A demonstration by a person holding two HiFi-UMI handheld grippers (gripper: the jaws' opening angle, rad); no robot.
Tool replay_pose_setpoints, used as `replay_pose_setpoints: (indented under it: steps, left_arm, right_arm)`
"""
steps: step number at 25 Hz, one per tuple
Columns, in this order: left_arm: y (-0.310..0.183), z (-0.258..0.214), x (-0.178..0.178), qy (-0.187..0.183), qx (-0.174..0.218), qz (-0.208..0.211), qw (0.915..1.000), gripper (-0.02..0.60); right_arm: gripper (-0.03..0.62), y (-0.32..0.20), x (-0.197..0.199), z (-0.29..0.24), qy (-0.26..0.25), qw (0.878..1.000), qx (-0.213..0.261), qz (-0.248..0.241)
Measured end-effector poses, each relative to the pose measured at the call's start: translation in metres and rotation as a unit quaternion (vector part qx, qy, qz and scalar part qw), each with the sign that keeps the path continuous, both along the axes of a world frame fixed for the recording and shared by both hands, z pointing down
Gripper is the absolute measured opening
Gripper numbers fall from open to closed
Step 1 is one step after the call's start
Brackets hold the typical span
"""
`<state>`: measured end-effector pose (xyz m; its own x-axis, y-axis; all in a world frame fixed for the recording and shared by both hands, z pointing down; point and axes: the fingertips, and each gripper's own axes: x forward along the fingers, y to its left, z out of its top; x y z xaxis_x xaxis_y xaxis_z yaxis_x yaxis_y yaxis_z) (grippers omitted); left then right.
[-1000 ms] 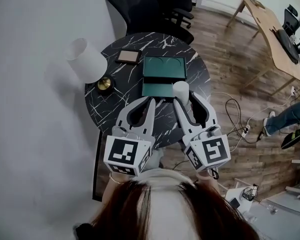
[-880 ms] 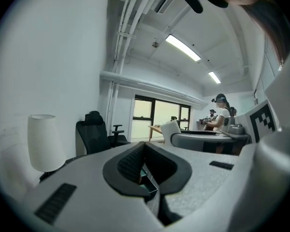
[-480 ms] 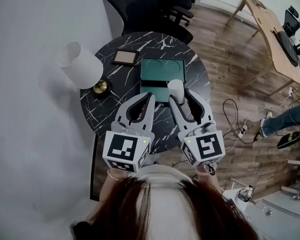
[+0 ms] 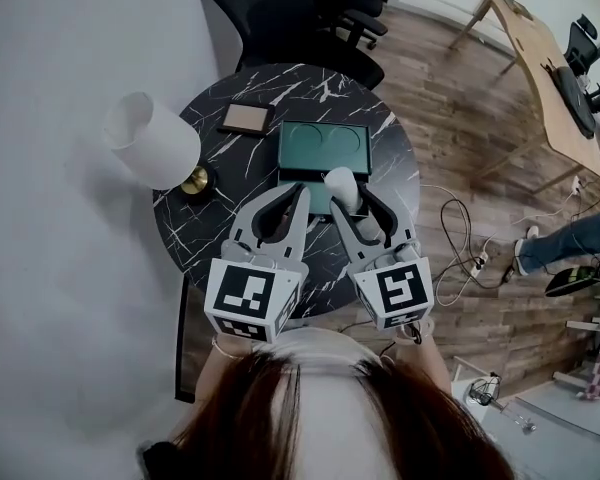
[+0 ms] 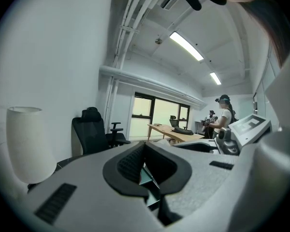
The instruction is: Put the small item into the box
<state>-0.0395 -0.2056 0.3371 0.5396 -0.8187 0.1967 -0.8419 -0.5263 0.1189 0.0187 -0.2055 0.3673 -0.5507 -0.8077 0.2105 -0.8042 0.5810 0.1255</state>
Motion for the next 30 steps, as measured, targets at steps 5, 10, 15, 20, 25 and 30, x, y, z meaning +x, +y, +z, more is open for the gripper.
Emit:
replay_pose_setpoints:
  steps: [5,10,15,20,25,30]
  left_arm:
    - [-0.013,0.006,0.0,0.001,-0.006,0.002,1.0,0.009]
    - [-0.023,0.012,0.002,0.0,-0.01,0.005,0.9999,0.009]
    - [-0.033,0.019,0.002,-0.007,-0.016,0.008,0.9998,0.009]
    - [-0.043,0.026,0.001,-0.007,-0.022,0.007,0.9997,0.009]
    - [-0.05,0.034,-0.004,-0.01,-0.03,0.003,0.9995,0.009]
    - [-0.061,0.043,-0.007,-0.015,-0.036,0.0,0.9992,0.009]
  right_arm:
    - [0.178,-0.013,-0.004,0.023,0.035,0.999,-0.014,-0.017]
    - [0.178,-0.024,-0.009,0.048,0.068,0.997,-0.027,-0.035]
    - [0.178,-0.034,-0.014,0.075,0.099,0.993,-0.041,-0.053]
    - [0.178,-0.046,-0.012,0.107,0.138,0.986,-0.065,-0.065]
    - [0.178,-0.054,-0.013,0.142,0.172,0.977,-0.091,-0.082]
    - [0.178,-0.065,-0.012,0.176,0.213,0.967,-0.097,-0.1]
